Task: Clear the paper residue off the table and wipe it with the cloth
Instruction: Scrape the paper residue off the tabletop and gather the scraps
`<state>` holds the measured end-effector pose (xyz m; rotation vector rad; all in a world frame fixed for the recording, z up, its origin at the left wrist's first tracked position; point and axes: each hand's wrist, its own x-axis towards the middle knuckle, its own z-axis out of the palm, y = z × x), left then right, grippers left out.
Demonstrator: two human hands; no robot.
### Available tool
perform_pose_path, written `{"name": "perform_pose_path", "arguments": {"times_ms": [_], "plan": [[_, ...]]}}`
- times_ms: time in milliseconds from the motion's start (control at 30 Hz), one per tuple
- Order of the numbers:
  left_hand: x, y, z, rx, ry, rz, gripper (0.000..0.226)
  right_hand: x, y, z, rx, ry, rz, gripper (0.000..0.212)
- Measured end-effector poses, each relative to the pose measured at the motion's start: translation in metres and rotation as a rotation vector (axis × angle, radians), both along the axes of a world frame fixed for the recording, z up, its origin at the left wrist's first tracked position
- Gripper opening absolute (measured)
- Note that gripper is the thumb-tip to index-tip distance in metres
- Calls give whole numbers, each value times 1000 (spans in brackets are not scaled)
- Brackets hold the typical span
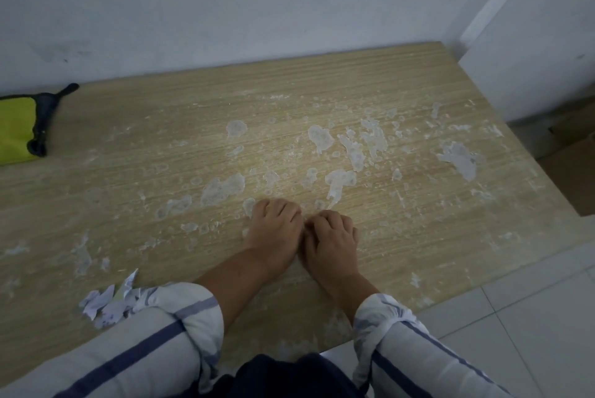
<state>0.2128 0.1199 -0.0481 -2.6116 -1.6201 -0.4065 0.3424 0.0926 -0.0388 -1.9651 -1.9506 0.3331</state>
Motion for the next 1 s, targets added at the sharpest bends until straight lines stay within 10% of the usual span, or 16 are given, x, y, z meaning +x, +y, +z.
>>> {"name": "perform_pose_path", "arguments": {"times_ms": [333,733,1000], "plan": [[-18,-4,14,-235,-152,82,32,-1,0,-1,28,1,-7,30],[8,4,48,-320,233,20,27,-1,1,0,1,7,-11,31],[7,11,36,-295,142,-27,27,-1,1,1,-10,15,-15,33]]}}
